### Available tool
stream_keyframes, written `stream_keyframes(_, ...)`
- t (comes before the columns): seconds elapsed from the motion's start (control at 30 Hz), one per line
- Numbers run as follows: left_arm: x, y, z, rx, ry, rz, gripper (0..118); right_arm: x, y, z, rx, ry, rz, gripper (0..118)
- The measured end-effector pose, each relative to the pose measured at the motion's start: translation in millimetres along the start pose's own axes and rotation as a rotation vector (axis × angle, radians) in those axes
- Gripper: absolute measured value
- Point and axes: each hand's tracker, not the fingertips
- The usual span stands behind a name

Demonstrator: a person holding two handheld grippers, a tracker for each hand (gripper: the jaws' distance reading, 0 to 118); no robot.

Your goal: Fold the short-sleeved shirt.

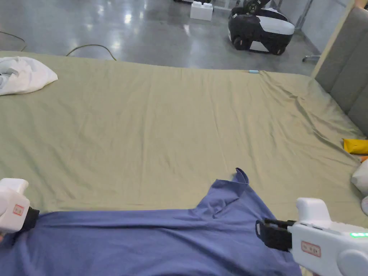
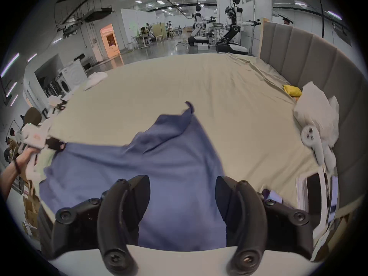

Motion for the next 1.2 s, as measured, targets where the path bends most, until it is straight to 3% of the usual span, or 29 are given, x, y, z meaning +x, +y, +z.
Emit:
stream_keyframes(0.13,-7,1,0,-0.022,-0.031,0.047,25,17,36,-82,-0.179,-0.097,-0.026,72)
stream_keyframes(0.17,-7,1,0,-0.021,-0.034,0.054,25,45,31,-108,-0.231,-0.144,-0.031,63)
stream_keyframes(0.2,-7,0,0,-0.023,-0.04,0.058,25,53,27,-124,-0.299,-0.177,-0.033,46)
stream_keyframes(0.23,-6,-1,0,-0.021,-0.04,0.06,25,56,21,-130,-0.343,-0.181,-0.02,40)
stream_keyframes(0.33,-5,-4,-1,-0.005,-0.033,0.044,25,45,13,-101,-0.246,-0.14,-0.041,20)
stream_keyframes(0.37,-4,-5,1,-0.001,-0.029,0.041,25,42,13,-99,-0.24,-0.097,-0.039,1)
stream_keyframes(0.47,-9,-8,26,0.025,-0.036,0.053,22,39,5,-80,-0.209,-0.117,-0.019,1)
stream_keyframes(0.53,-23,-22,53,0.15,-0.185,0.119,8,37,-2,-44,-0.109,-0.073,-0.036,1)
stream_keyframes(0.63,-38,-69,99,0.258,-0.258,0.157,7,35,-31,15,-0.026,-0.037,-0.008,1)
stream_keyframes(0.8,-54,-162,130,0.24,-0.306,0.149,7,47,-107,77,-0.012,-0.034,-0.019,1)
stream_keyframes(1.1,-62,-237,118,0.183,-0.318,0.151,7,48,-174,93,-0.044,-0.028,-0.045,1)
stream_keyframes(1.13,-63,-236,113,0.182,-0.316,0.157,9,47,-175,89,-0.046,-0.026,-0.043,2)
stream_keyframes(1.17,-63,-236,109,0.186,-0.319,0.163,20,46,-175,86,-0.045,-0.028,-0.039,8)
stream_keyframes(1.2,-57,-235,117,0.195,-0.325,0.174,45,44,-175,83,-0.042,-0.034,-0.034,24)
